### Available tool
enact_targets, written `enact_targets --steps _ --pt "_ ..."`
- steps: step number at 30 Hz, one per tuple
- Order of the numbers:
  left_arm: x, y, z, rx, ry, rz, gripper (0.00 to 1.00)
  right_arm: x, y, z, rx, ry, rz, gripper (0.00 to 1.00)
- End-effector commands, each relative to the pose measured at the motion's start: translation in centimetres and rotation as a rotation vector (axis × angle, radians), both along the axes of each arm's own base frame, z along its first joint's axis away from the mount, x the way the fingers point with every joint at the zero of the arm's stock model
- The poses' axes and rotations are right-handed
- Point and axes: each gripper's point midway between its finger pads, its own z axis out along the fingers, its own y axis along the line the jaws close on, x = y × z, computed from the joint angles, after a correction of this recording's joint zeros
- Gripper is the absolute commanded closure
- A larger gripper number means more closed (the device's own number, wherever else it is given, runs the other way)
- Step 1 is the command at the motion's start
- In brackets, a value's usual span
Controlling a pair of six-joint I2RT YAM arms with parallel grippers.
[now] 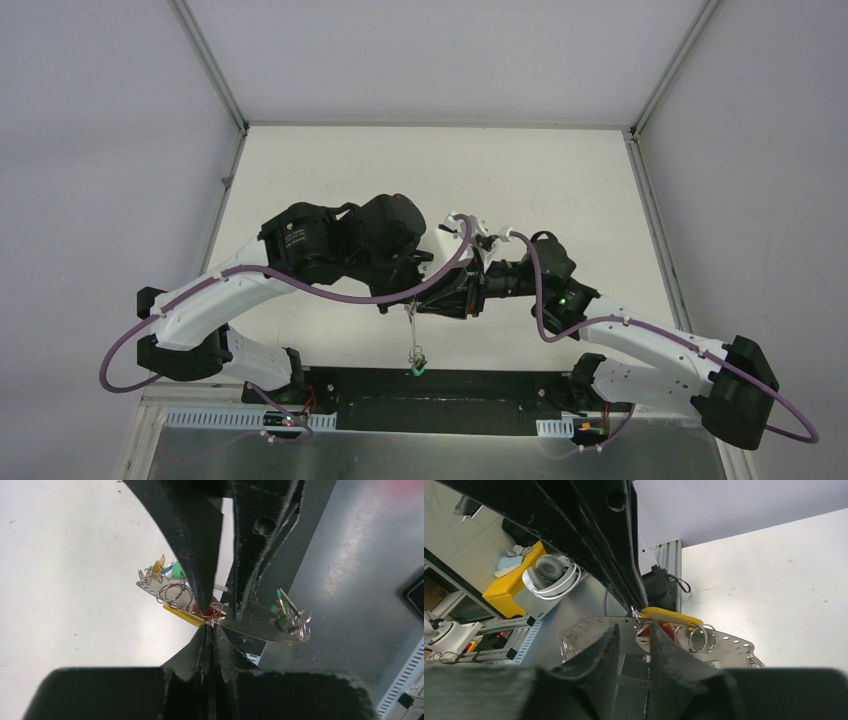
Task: Put the keys on the keyring
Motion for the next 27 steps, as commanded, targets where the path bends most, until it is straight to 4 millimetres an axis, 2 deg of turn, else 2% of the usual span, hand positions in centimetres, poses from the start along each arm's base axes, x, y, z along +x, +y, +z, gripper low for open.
enact_targets --steps 1,6,9,16,17,20,21,24,27 --pt "-0.3 -1.0 1.3 -0.073 -0.015 -0.028 1.00 -0.9 0.2 3.6 0.101 -0.078 0.046 0.77" --pt "-0.4 -1.0 1.2 -0.073 -0.009 -0.028 1.00 -0.9 0.5 4.0 0.113 -0.078 0.048 0.85" --pt "-0.4 -1.0 1.2 -0.075 -0.009 -0.028 1.00 -0.8 0.6 4.0 0.111 -0.075 0.047 1.00" --pt "-0.3 -0.8 1.6 -0.105 -0.022 -0.017 1.00 -0.7 0.5 3.9 0.111 -0.080 0.027 1.00" --pt "-0.2 -0.8 1.8 -0.119 -0.029 -0.005 0.95 -0.6 0.3 3.9 0.115 -0.081 0.019 1.00" --pt "0.1 -0.3 2.3 -0.179 -0.054 0.034 0.68 -0.7 -0.1 4.0 0.126 -0.089 0.001 1.00" --pt "0.1 -0.2 2.5 -0.215 -0.046 0.061 0.62 -0.7 -0.3 4.0 0.129 -0.090 -0.003 1.00" --pt "0.1 0.4 3.4 -0.343 -0.069 0.098 0.52 -1.0 -0.7 4.3 0.136 -0.092 -0.002 1.00" --pt "-0.2 1.3 4.8 -0.495 -0.096 0.116 0.49 -1.3 -1.1 4.5 0.146 -0.095 -0.005 1.00"
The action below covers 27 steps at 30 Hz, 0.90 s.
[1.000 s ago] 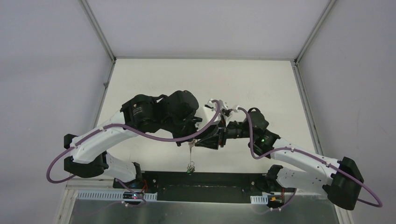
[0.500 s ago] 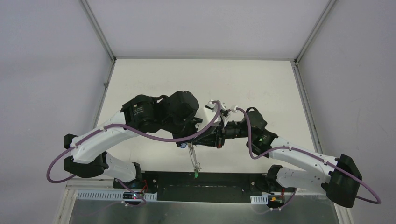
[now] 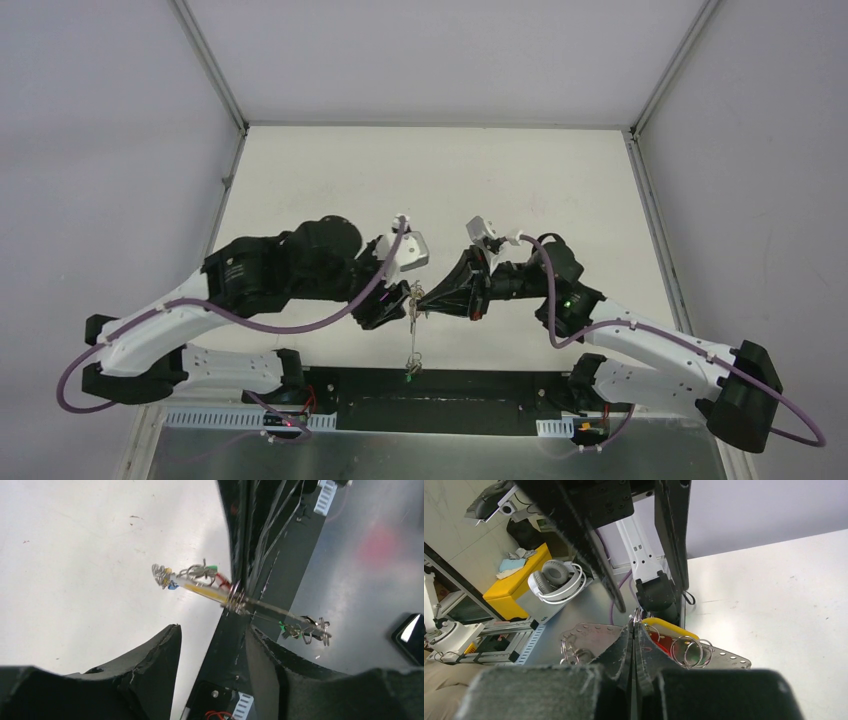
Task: Put the keys on the keyring
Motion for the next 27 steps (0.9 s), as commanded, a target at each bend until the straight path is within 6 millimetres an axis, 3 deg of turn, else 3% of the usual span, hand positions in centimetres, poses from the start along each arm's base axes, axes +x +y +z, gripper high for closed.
enact_targets --steps 1,9,16,20,27 --pt "-0.1 0.0 4.9 -0.337 -0.064 0.044 0.48 -0.4 -1.0 3.1 0.107 -0.068 -0.022 1.00" --pt "-1.9 1.2 5.8 -0.633 -0.120 -0.029 0.51 -0.8 -1.4 3.3 0.116 -0.070 -0.016 1.00" --pt "-2.0 -0.7 5.1 -0.746 -0.146 -0.072 0.55 -1.0 -1.5 3.3 0.116 -0.071 -0.006 1.00" --pt "-1.9 -1.6 4.4 -0.734 -0.139 -0.081 0.63 -1.0 -1.5 3.3 0.116 -0.071 -0.006 1.00" --pt "-2.3 -1.7 4.2 -0.742 -0.135 -0.106 0.91 -1.0 -1.5 3.1 0.114 -0.068 -0.010 1.00"
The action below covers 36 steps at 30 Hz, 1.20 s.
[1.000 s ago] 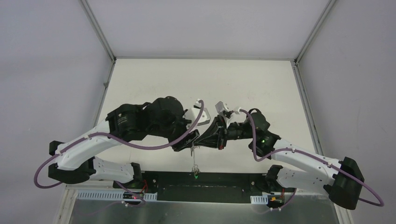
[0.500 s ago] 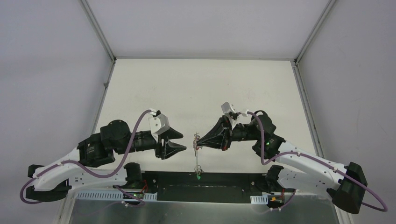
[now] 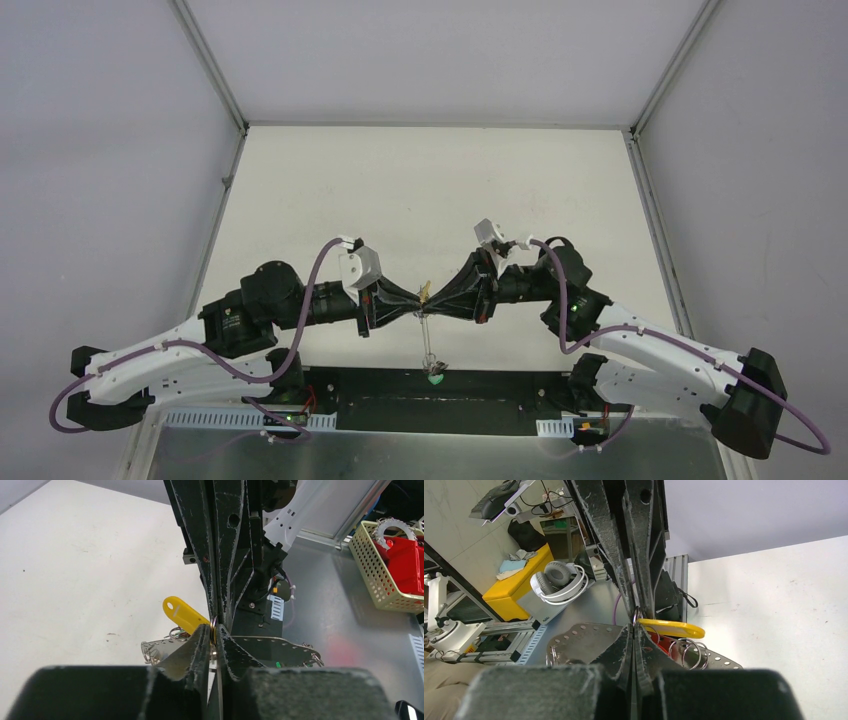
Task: Put the keys on the keyring
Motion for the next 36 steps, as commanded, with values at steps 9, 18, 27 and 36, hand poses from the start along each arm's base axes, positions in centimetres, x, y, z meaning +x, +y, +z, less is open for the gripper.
enact_targets --steps 9,18,27,36 --pt "-1.1 0.1 2.4 -0.088 -0.027 -0.050 1.00 -0.2 -0.5 2.5 0.089 -0.053 -0.015 1.00" --pt "-0.3 0.9 2.8 -0.063 0.020 0.016 0.48 -0.1 -0.4 2.7 0.093 -0.057 -0.019 1.00" --pt "-0.1 1.0 4.7 -0.088 -0.019 0.018 0.53 0.0 -0.4 2.7 0.093 -0.057 -0.020 1.00" --pt "-0.1 0.0 3.2 -0.046 -0.002 0.005 0.73 0.0 -0.3 2.9 0.096 -0.060 -0.019 1.00"
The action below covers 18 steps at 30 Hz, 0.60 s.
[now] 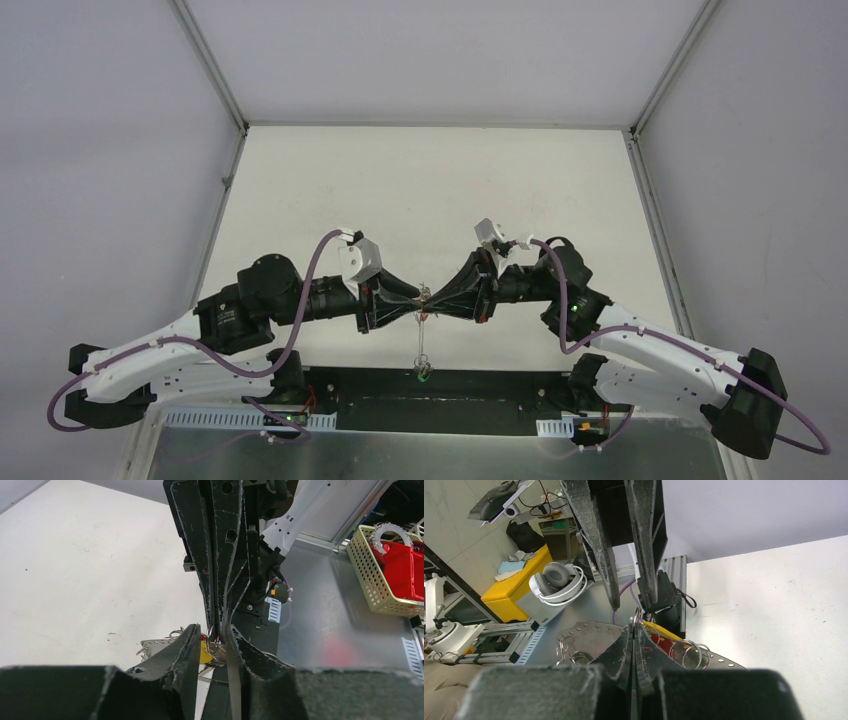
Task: Put the keys on the keyring
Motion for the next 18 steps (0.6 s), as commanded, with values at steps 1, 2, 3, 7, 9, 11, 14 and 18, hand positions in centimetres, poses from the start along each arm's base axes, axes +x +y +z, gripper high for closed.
enact_targets --steps 1,2,3,7,9,11,14,18 --pt "-0.1 -0.1 0.8 -0.025 -0.006 0.000 0.72 -0.1 -0.3 2.9 0.096 -0.061 -0.014 1.00" --pt "0.0 0.0 0.5 -0.017 0.000 0.005 0.70 -0.1 -0.4 3.0 0.098 -0.062 -0.014 1.00" --pt "0.1 0.0 0.2 -0.010 0.005 0.011 0.70 -0.1 -0.4 3.0 0.097 -0.062 -0.015 1.00" --pt "0.1 0.2 -0.6 0.004 0.016 0.017 0.77 -0.1 -0.3 3.0 0.097 -0.061 -0.015 1.00" --pt "0.1 0.2 -1.0 0.012 0.020 0.019 0.78 -0.1 -0.3 3.0 0.098 -0.063 -0.015 1.00" --pt "0.1 0.2 -1.2 0.018 0.025 0.021 0.78 0.0 -0.3 3.0 0.098 -0.062 -0.017 1.00" --pt "0.1 0.2 -1.6 0.026 0.034 0.017 0.80 0.0 -0.3 3.0 0.097 -0.062 -0.017 1.00" --pt "0.0 0.1 -1.6 0.025 0.032 0.011 0.85 0.0 -0.3 3.0 0.097 -0.061 -0.018 1.00"
